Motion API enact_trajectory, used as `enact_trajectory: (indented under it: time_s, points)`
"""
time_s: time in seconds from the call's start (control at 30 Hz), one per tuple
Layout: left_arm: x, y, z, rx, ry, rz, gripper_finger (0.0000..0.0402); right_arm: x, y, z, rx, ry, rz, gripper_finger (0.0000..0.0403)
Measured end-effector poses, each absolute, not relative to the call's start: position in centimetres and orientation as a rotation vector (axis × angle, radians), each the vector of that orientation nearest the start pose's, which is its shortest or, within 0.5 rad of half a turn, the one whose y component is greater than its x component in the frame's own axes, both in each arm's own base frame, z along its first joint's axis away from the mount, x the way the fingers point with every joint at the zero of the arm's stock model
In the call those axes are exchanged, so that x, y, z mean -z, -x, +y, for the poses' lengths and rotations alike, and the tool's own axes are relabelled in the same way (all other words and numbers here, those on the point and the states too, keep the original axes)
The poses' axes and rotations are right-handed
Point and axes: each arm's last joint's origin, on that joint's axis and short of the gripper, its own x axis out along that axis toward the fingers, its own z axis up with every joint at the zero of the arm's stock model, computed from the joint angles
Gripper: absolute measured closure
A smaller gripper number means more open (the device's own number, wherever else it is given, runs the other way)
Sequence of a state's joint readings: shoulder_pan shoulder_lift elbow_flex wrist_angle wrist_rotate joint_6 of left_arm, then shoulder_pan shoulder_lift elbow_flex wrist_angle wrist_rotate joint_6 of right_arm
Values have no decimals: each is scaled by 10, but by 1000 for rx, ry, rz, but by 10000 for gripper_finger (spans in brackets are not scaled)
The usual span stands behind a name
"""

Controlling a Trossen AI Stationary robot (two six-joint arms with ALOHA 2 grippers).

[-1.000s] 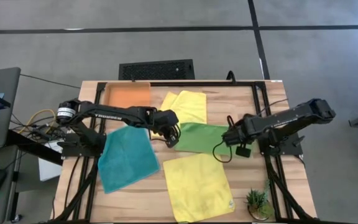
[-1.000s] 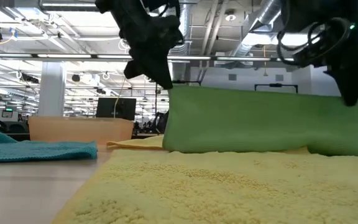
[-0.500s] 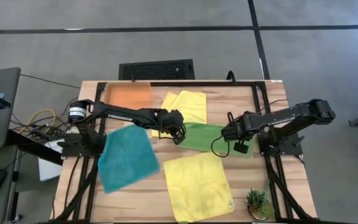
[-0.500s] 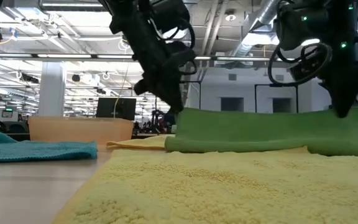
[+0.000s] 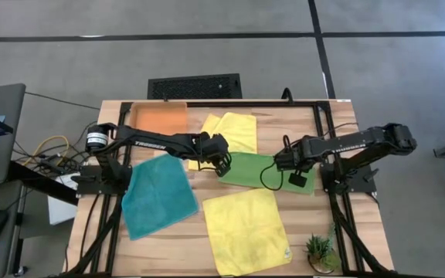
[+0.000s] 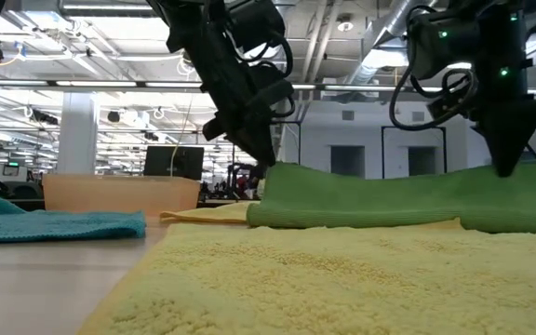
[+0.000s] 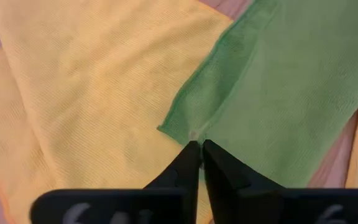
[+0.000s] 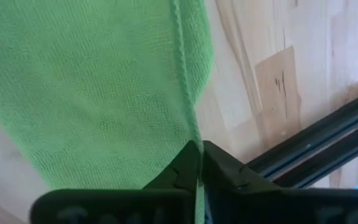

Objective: Fold microfiber towels
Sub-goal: Fold the green microfiber towel

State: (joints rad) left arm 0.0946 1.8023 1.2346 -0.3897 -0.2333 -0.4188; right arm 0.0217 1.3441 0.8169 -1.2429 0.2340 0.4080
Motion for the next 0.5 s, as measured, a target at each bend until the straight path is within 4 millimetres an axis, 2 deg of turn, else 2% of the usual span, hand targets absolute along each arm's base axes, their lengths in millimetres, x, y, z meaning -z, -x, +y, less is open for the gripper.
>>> enact_trajectory:
  time_s: [0.33,0.5]
  points:
    - [-201,-372,42,-497,289,882,268,-195,-184,-4,508,-69,1687,272]
    - [-205,-373,37,-376,339,883,240,-197,-183,-4,453,-44,1706,236]
